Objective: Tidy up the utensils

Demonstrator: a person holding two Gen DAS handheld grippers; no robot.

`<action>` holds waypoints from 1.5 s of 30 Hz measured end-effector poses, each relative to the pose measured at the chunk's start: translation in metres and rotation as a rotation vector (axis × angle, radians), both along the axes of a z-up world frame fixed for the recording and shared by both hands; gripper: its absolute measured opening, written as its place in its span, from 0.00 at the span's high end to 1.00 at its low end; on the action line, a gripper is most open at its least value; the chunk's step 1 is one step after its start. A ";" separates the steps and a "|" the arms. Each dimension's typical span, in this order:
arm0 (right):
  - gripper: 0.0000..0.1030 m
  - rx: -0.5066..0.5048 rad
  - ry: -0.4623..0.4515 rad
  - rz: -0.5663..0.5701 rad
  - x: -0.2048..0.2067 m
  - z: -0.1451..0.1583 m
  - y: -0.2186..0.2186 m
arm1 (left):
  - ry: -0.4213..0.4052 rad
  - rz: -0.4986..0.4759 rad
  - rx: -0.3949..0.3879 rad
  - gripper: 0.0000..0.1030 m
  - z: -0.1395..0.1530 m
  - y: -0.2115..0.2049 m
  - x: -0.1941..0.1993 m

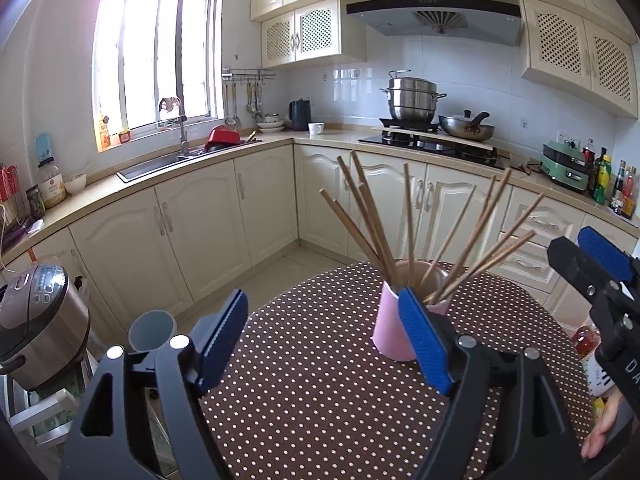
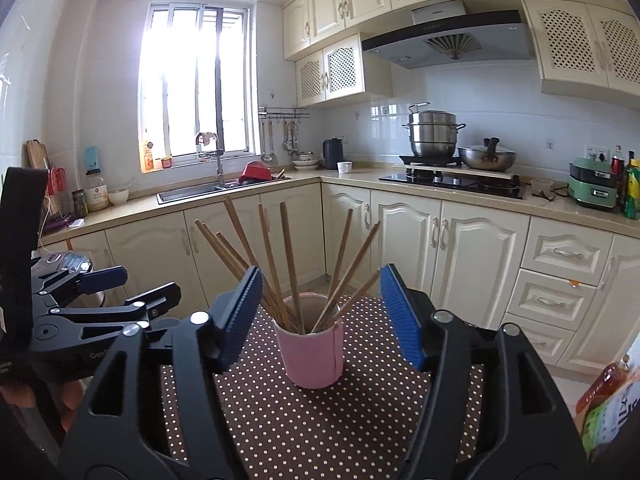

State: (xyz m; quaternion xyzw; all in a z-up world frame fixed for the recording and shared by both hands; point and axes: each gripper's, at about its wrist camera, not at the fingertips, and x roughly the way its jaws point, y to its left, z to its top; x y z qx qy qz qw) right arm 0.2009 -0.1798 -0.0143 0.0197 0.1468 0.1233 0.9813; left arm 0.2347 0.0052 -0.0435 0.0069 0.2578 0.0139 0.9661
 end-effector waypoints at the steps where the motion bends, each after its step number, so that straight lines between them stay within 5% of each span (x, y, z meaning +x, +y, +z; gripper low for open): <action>1: 0.34 -0.002 0.008 -0.003 -0.003 0.002 -0.002 | 0.010 -0.008 -0.007 0.26 0.002 -0.001 -0.003; 13: 0.09 0.002 -0.017 -0.004 -0.072 0.032 -0.014 | -0.065 0.017 -0.018 0.25 0.032 -0.001 -0.081; 28: 0.06 -0.008 -0.134 -0.019 -0.154 0.061 -0.010 | -0.259 0.001 -0.012 0.16 0.077 -0.006 -0.190; 45: 0.06 -0.014 -0.216 0.027 -0.197 0.081 0.001 | -0.391 0.057 0.050 0.12 0.099 -0.010 -0.249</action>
